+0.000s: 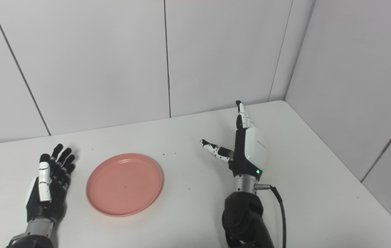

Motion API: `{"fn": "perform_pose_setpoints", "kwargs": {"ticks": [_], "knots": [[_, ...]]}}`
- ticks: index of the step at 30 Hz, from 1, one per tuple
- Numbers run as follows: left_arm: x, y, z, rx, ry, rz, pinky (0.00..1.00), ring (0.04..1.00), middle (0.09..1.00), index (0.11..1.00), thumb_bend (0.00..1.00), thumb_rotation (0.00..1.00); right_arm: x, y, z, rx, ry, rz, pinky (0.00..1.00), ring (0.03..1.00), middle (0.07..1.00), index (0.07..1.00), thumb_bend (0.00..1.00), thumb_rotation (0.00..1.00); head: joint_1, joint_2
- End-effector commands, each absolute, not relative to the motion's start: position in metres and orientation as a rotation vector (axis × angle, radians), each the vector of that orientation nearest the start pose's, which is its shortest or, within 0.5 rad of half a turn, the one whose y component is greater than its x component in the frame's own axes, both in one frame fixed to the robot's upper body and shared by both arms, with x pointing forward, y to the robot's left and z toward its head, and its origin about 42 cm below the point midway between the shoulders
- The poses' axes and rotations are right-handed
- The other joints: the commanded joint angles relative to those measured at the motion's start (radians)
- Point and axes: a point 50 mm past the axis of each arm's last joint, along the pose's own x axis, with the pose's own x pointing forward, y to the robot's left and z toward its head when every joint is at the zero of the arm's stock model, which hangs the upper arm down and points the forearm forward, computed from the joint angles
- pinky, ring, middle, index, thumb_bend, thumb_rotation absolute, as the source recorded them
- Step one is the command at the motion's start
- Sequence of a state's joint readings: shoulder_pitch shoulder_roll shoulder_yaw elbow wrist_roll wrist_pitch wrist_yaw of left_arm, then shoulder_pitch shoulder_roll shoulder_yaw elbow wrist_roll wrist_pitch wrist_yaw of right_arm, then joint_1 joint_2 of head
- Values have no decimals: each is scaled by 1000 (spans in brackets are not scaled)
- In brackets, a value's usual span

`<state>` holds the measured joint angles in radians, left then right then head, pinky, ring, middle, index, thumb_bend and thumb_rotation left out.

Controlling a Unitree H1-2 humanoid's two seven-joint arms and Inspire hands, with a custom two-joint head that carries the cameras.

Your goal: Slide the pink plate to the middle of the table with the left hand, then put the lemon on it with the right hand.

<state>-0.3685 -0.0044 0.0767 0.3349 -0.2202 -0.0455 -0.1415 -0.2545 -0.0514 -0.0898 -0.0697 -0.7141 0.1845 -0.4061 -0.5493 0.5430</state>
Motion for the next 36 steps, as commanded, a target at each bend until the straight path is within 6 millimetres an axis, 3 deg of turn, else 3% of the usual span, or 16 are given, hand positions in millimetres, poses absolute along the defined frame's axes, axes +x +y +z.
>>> {"fn": "perform_pose_setpoints", "kwargs": {"ticks": [1,16,27,36], "knots": [[398,191,120,-229,-43,-160,1000,959,949,941,589,1000,351,-263,214,-699,-311,-648,807,884,912,920,890,241,11,-1],[391,184,122,-217,-51,-190,954,939,938,937,600,1000,341,-290,219,-696,-271,-736,757,864,904,919,887,274,10,-6],[389,183,120,-228,-49,-238,928,913,914,916,622,1000,338,-305,209,-685,-190,-768,798,885,904,924,867,224,3,-11],[388,183,121,-237,-44,-244,935,919,923,929,599,1000,345,-314,197,-688,-94,-772,755,869,892,913,873,187,-1,-11]]}}
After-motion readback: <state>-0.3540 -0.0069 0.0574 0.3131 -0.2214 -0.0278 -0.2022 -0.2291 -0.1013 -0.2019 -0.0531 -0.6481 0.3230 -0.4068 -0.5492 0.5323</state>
